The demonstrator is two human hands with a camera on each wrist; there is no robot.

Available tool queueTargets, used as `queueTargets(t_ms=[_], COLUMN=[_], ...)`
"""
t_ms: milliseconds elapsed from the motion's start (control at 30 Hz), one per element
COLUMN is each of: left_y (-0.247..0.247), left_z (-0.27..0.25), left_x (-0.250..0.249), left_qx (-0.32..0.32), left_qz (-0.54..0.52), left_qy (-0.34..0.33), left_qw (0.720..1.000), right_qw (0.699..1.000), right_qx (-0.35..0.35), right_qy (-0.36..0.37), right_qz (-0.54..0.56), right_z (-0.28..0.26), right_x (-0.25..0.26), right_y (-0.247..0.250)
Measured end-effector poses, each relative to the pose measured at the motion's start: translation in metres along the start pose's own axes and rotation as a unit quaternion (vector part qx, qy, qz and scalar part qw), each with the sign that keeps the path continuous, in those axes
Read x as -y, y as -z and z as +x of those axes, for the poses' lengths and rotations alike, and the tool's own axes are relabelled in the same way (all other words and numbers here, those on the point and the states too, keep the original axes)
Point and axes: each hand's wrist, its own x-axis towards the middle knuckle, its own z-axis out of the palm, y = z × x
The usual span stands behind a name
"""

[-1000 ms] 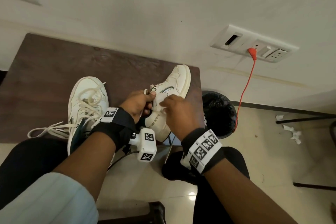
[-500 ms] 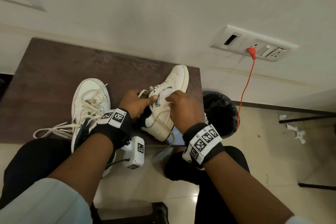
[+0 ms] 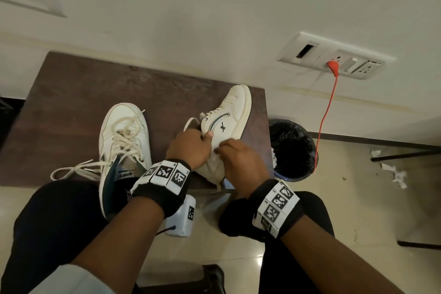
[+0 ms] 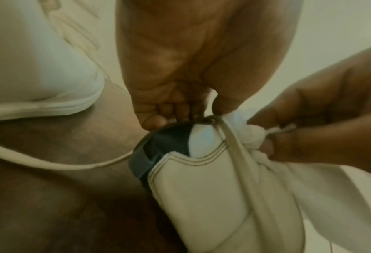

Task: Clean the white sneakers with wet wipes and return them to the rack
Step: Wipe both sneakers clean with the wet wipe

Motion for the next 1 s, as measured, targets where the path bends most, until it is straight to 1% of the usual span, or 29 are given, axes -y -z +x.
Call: queueTargets(t_ms=[67,133,200,267,367,433,500,533,600,667,733,833,933,1000], left_y=[0.001,0.001,-0.002,-0.003,-0.003,-0.003,-0.004,-0.005,-0.006,-0.007,-0.007,-0.006,-0.007,-0.008], left_z=[0.0,0.002,0.002,0.0,0.001,0.002,0.002,0.002,0.001,0.001,0.0,-0.003,-0.003,-0.002], left_x=[-0.001,0.0,0.0,-0.001,0.0,0.001,0.002,0.003,0.004,0.004,0.005,0.005,0.004,0.005], left_qx=[0.017,0.037,0.056,0.055,0.055,0.064,0.061,0.056,0.046,0.042,0.038,0.032,0.029,0.03], left_qz=[-0.026,-0.076,-0.144,-0.17,-0.192,-0.206,-0.209,-0.203,-0.182,-0.159,-0.149,-0.133,-0.125,-0.127], left_qy=[-0.003,0.008,0.024,0.029,0.027,0.028,0.026,0.026,0.024,0.021,0.023,0.027,0.023,0.025], left_qw=[1.0,0.996,0.988,0.983,0.979,0.976,0.976,0.977,0.982,0.986,0.988,0.99,0.991,0.991], right_qw=[0.998,0.994,0.993,0.996,0.999,1.0,0.998,0.999,1.0,0.996,0.991,0.992,0.993,0.996], right_qx=[-0.034,-0.061,-0.054,-0.045,-0.025,0.018,0.04,0.032,-0.013,-0.073,-0.092,-0.079,-0.079,-0.058], right_qy=[-0.042,-0.085,-0.098,-0.076,-0.019,0.017,0.035,0.033,-0.004,-0.06,-0.097,-0.095,-0.085,-0.059], right_qz=[-0.011,-0.015,-0.018,-0.014,0.019,0.016,0.013,0.006,0.005,0.011,0.006,-0.003,0.027,0.038], right_z=[0.016,0.03,0.034,0.027,-0.001,-0.02,-0.028,-0.026,-0.013,0.007,0.023,0.023,0.0,-0.022], right_x=[-0.01,-0.012,-0.009,-0.003,0.005,0.013,0.017,0.014,0.002,-0.013,-0.018,-0.006,0.004,0.014], right_y=[0.002,0.006,0.009,0.007,-0.001,-0.006,-0.008,-0.008,-0.007,-0.003,0.004,0.005,-0.006,-0.013])
